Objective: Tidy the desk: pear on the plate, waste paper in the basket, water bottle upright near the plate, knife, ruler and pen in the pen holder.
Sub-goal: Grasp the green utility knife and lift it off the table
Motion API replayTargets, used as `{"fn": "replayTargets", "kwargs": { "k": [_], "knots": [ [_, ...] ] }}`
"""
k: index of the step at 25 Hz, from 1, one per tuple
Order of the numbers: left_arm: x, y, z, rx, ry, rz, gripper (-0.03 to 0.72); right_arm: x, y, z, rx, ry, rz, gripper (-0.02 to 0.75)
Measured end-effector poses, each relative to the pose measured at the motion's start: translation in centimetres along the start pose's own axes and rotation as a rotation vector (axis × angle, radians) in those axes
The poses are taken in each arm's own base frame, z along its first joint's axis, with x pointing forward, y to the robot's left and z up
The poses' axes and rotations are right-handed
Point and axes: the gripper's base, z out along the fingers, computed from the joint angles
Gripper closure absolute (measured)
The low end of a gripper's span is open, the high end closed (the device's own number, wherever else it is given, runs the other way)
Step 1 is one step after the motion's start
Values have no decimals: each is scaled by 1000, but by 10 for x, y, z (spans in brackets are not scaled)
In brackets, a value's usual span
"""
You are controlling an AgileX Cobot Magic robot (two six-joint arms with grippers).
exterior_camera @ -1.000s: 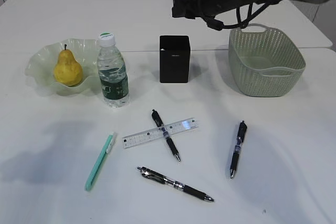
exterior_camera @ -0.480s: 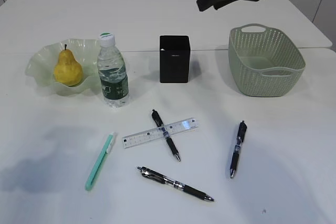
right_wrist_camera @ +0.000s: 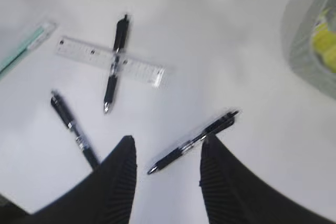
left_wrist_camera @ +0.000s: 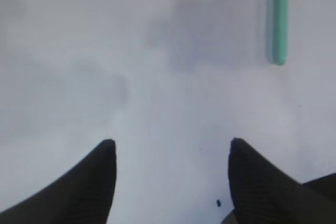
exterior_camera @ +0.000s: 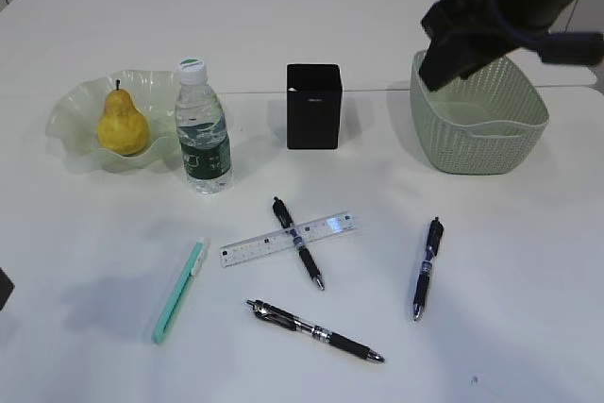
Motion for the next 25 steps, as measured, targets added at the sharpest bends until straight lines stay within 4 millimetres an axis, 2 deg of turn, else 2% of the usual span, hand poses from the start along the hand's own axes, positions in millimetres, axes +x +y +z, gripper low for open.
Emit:
{"fn": "replayTargets", "kwargs": {
  "k": [5,8,12,20,25],
  "knots": [
    [-1,-27,-1,45,1,95,214,28,32,16,-48,148,-8,435],
    [1,-39,8,57,39,117,214,38,40,20,-61,224,-2,435],
    [-2,-54,25,66,73,118,214,41,41,20,-56,250,12,435],
    [-25,-76,63,72,134,64,214,41,41,20,-52,252,19,435],
    [-35,-87,85,70,165,57,249,41,40,20,-47,255,16,435]
  ]
}}
